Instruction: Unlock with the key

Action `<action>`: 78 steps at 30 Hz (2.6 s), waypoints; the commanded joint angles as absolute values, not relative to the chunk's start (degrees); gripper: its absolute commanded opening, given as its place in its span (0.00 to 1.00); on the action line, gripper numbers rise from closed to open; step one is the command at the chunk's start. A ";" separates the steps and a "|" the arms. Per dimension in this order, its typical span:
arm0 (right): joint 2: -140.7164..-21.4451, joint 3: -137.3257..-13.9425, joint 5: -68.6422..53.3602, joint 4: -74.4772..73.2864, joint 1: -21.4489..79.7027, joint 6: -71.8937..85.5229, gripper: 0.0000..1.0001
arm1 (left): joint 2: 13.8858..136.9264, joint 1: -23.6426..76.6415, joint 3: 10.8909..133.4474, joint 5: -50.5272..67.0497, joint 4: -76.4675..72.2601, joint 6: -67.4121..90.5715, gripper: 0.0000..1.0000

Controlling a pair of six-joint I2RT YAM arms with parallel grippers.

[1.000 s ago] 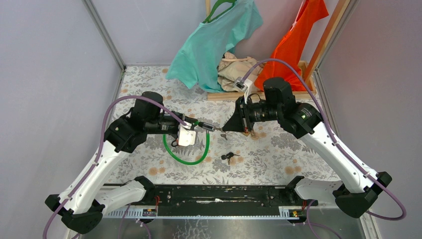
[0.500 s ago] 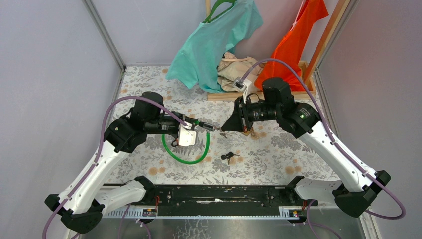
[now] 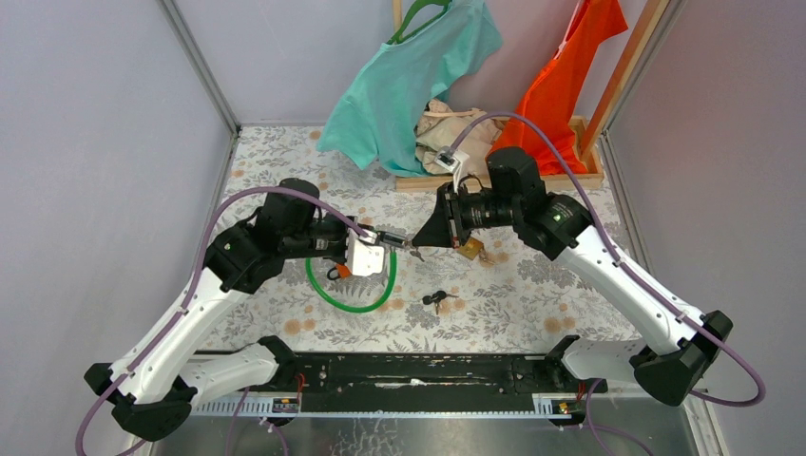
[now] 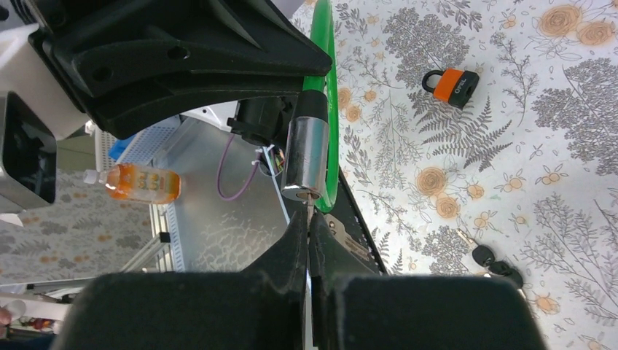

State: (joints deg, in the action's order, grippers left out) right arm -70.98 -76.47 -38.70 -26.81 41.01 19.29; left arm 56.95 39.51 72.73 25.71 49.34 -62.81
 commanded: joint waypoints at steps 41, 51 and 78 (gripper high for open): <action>-55.20 -56.68 -33.04 8.02 37.95 24.82 1.00 | 58.95 45.43 79.21 9.09 27.13 -45.82 0.00; -59.21 -59.12 -27.07 12.23 40.95 20.41 0.46 | 59.63 45.60 81.68 11.48 30.14 -40.87 0.00; -44.82 -38.00 -16.74 -6.16 42.01 29.98 0.00 | 69.62 34.53 75.96 12.11 46.07 -25.19 0.00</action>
